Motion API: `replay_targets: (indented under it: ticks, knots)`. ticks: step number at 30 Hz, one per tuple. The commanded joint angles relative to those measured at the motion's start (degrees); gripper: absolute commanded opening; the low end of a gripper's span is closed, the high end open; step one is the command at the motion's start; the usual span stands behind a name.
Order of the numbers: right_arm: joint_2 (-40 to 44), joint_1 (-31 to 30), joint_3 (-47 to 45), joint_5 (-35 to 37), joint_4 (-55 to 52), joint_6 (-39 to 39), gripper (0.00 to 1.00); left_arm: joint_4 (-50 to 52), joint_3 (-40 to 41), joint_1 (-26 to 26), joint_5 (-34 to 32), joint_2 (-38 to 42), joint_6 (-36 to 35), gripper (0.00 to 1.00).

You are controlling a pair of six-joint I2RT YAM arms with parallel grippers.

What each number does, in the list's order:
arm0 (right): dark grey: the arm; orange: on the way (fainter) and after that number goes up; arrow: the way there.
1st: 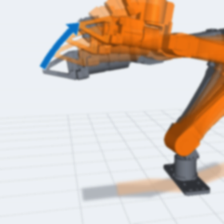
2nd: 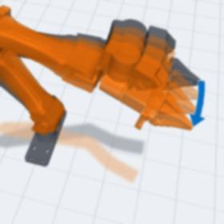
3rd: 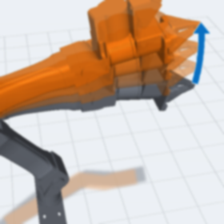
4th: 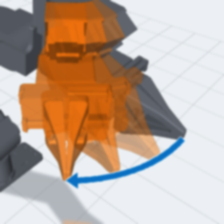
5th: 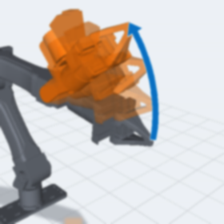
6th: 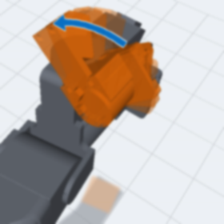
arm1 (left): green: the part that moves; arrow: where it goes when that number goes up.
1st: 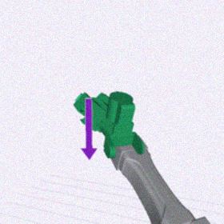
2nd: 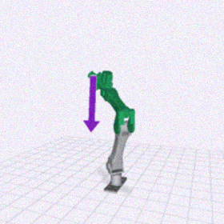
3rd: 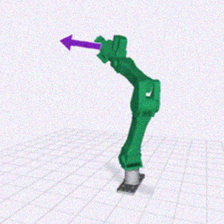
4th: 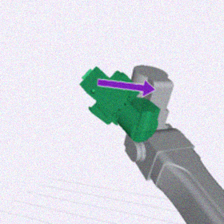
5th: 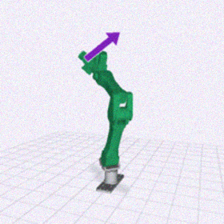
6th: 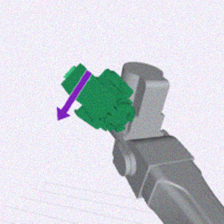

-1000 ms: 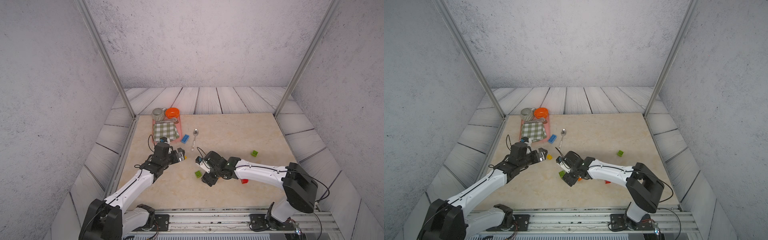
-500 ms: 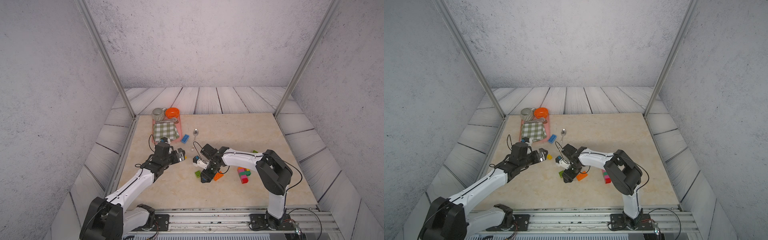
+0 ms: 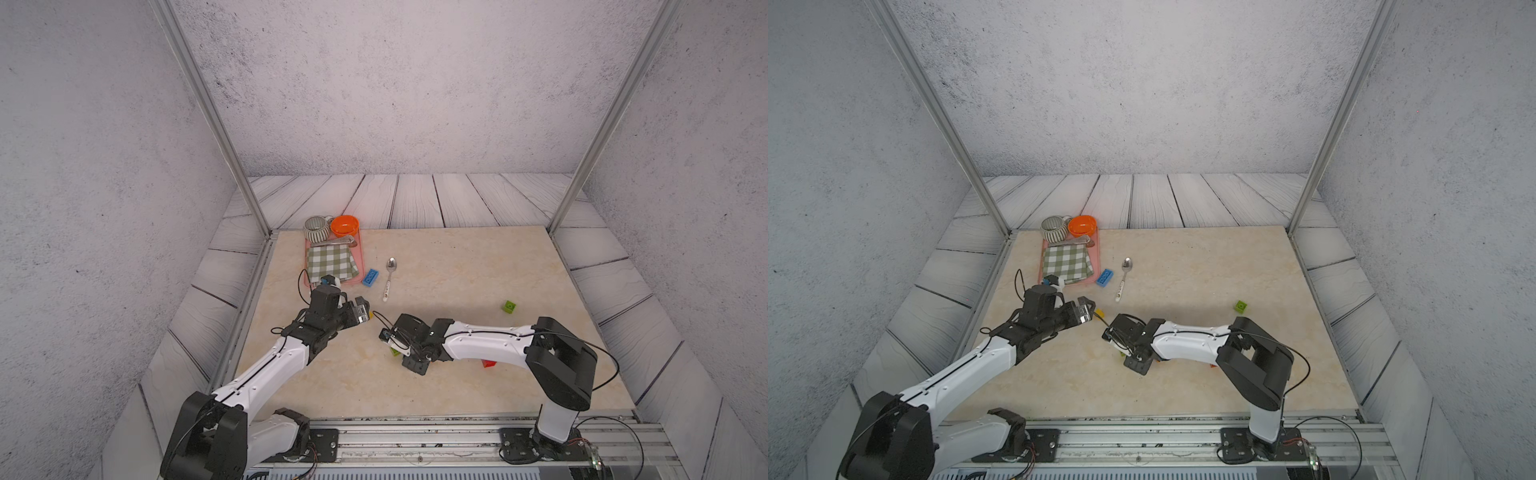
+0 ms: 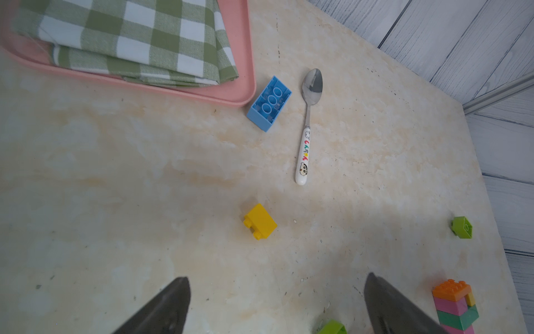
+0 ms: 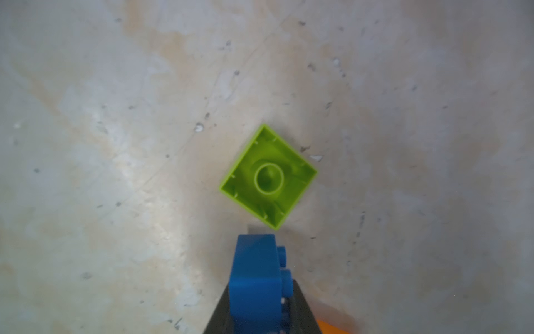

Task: Assemble the letter p with lego
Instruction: Adjust the lego brick at the center of the board.

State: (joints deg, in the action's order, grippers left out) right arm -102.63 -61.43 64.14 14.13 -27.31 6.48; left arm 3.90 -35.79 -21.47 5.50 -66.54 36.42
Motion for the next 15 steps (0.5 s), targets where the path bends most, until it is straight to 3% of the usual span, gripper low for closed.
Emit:
replay_targets:
  ticks: [1,6,9,12,15]
  knots:
    - [0.27,-2.41,-1.36,19.73,6.32,4.24,0.15,1.46,0.63,0.90,-3.27,1.77,-0.25,0.98]
    - [-4.80,-6.37,-3.92,33.86,13.77,8.86,0.17,3.20,1.06,1.98,-6.57,2.86,0.42,0.98]
    - [-9.58,-7.07,-3.89,38.66,16.02,10.74,0.18,3.87,1.24,2.59,-7.49,2.91,0.90,0.98]
    - [-11.23,-8.07,-4.13,37.73,15.74,10.28,0.24,4.35,1.24,3.00,-7.87,3.07,1.00,0.98]
    - [-9.28,-9.14,-5.41,33.67,14.21,8.46,0.37,4.47,1.40,3.09,-8.02,3.60,0.98,0.98]
